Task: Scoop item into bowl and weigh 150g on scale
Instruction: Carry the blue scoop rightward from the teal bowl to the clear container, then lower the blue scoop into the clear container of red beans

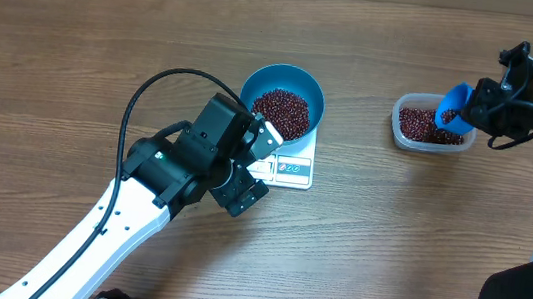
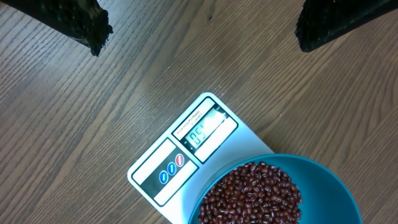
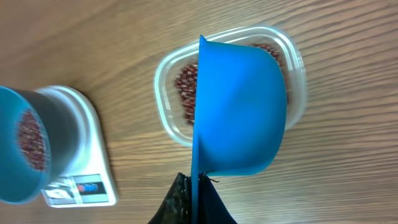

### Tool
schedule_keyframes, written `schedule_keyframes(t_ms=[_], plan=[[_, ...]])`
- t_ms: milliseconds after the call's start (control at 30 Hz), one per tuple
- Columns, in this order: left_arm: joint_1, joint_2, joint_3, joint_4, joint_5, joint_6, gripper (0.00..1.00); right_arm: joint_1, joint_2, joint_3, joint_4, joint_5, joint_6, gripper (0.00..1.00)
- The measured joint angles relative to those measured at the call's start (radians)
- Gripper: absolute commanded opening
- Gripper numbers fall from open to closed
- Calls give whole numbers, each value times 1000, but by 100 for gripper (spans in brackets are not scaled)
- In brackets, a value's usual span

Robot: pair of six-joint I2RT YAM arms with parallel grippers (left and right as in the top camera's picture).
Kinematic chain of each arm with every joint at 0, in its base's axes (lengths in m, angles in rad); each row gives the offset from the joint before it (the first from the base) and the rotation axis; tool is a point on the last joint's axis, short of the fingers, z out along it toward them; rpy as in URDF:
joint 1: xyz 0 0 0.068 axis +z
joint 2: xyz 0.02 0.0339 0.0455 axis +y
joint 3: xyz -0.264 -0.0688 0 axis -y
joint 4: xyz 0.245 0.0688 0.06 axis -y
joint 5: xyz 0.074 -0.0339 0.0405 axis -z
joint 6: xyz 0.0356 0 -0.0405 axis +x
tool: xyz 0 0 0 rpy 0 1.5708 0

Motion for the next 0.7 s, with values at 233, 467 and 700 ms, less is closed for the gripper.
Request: schedule_keyframes(t_ms=[233, 467, 700], plan=[[0, 0, 0, 0, 0, 0, 99, 25, 0, 0, -5, 148, -82, 4], [0, 0, 0, 0, 0, 0, 100, 91, 0, 0, 13, 232, -122, 4], [0, 0, 0, 0, 0, 0, 100, 216, 0, 0, 12, 386, -130, 4]])
